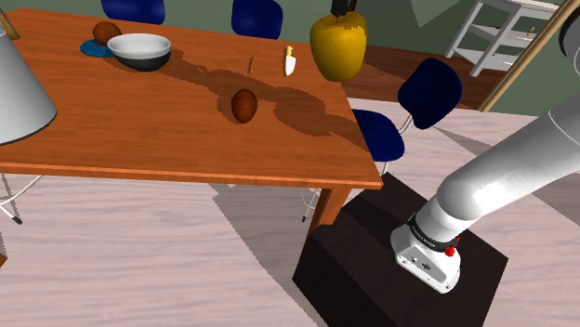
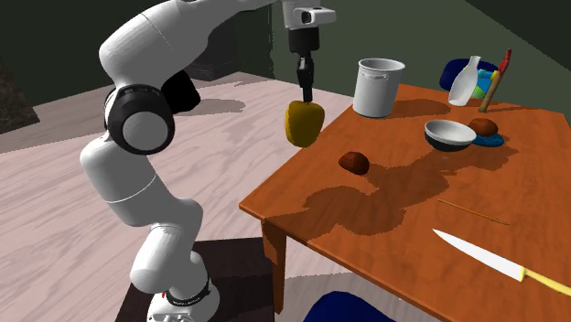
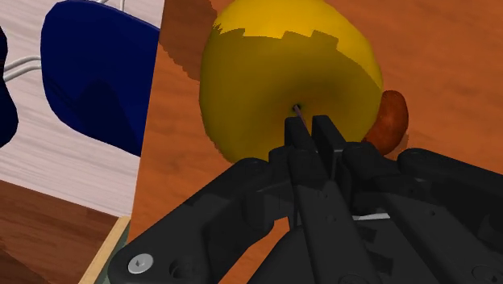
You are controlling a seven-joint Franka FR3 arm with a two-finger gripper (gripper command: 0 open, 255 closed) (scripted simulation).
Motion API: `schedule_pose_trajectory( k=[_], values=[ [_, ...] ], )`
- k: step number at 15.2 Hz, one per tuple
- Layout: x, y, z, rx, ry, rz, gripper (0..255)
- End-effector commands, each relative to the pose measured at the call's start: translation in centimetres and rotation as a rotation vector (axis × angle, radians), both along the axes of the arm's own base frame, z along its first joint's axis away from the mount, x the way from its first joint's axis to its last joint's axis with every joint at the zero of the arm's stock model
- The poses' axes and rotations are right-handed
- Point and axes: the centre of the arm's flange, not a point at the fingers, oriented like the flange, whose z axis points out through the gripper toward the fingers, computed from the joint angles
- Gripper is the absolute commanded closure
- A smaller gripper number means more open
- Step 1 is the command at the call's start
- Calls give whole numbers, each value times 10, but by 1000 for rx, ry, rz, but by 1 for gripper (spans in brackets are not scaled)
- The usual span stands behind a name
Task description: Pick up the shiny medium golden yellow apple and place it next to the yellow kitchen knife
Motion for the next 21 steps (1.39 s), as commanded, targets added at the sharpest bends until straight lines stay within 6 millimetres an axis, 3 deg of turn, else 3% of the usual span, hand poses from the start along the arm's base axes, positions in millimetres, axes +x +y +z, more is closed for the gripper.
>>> schedule_pose_trajectory(
  k=[1,21],
  values=[
    [15,-18,-4,0,0,2,255],
    [173,-220,-67,0,0,2,255]
  ],
)
